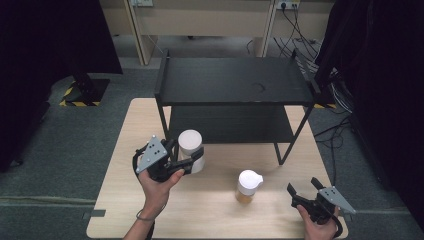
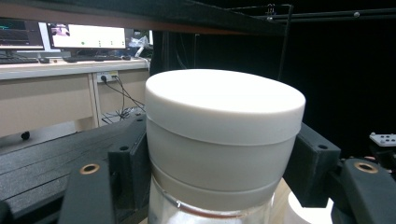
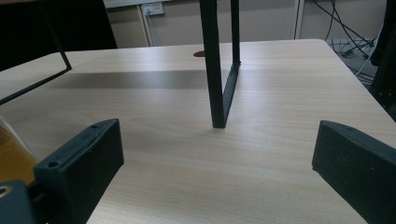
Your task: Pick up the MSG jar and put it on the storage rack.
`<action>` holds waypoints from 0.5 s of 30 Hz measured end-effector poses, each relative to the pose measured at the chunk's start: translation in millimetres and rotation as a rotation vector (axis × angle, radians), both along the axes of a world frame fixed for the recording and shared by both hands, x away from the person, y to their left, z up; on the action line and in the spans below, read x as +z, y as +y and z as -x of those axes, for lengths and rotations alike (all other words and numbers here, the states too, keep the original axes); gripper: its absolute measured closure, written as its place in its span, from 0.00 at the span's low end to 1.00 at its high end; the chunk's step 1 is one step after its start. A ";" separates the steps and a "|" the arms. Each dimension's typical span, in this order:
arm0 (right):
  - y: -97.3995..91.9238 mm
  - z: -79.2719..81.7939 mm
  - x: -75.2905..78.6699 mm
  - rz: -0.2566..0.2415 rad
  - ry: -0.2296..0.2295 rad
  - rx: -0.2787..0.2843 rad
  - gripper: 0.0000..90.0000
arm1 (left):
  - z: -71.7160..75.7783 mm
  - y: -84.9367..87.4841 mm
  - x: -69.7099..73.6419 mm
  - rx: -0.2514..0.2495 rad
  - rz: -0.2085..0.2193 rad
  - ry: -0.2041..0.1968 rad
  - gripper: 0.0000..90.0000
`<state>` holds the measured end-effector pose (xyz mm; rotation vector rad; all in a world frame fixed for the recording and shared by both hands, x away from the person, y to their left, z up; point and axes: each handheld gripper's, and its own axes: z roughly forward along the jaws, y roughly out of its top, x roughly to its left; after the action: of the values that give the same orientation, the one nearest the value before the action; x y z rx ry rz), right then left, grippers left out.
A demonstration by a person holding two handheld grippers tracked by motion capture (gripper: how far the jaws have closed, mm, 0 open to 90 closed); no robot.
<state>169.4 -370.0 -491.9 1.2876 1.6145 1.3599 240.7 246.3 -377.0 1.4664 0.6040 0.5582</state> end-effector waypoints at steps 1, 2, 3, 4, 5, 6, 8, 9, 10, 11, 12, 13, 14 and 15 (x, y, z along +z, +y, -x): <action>-0.3 -0.2 0.0 -0.001 0.000 0.001 0.02 | 0.5 -0.2 1.2 0.003 -0.001 -0.001 0.37; -0.6 -0.3 0.0 -0.002 0.001 0.001 0.02 | 0.8 0.1 2.5 0.005 -0.004 -0.003 0.37; -0.8 -0.3 -0.1 -0.004 0.001 0.002 0.02 | 1.1 0.7 3.7 0.005 -0.005 -0.003 0.37; -0.7 -0.1 -0.1 -0.005 0.001 0.001 0.02 | 1.2 1.2 4.7 0.006 -0.004 -0.003 0.37; -0.7 -0.1 -0.1 -0.005 0.001 0.001 0.02 | 1.0 2.0 6.1 0.003 -0.006 -0.001 0.37; -0.7 -0.3 0.0 -0.003 0.001 0.002 0.02 | 1.4 2.3 7.3 0.005 -0.007 -0.001 0.37; -0.7 -0.9 0.3 0.001 0.002 0.004 0.02 | 2.5 2.4 9.3 0.007 -0.013 -0.006 0.37; -0.7 -1.1 0.6 0.002 0.004 0.005 0.02 | 2.9 2.3 10.2 0.008 -0.014 -0.008 0.37; -0.8 -1.3 0.7 0.002 0.005 0.005 0.02 | 3.1 2.3 10.7 0.009 -0.014 -0.009 0.37; -0.8 -1.3 0.8 0.001 0.005 0.005 0.02 | 3.4 2.4 11.0 0.010 -0.009 -0.010 0.37; -0.9 -1.4 0.9 0.001 0.006 0.006 0.02 | 3.3 2.5 11.2 0.009 -0.006 -0.011 0.37; -1.0 -1.2 0.7 0.000 0.005 0.005 0.02 | 3.2 2.4 11.7 0.009 -0.005 -0.012 0.37; -1.0 -1.2 0.6 -0.001 0.004 0.005 0.02 | 3.3 2.1 11.9 0.010 -0.003 -0.013 0.37; -1.1 -1.2 0.6 -0.001 0.004 0.005 0.02 | 3.5 1.7 13.0 0.012 -0.003 -0.013 0.37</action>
<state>170.6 -371.0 -491.3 1.2891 1.6210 1.3618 237.2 248.0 -364.1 1.4614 0.6024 0.5778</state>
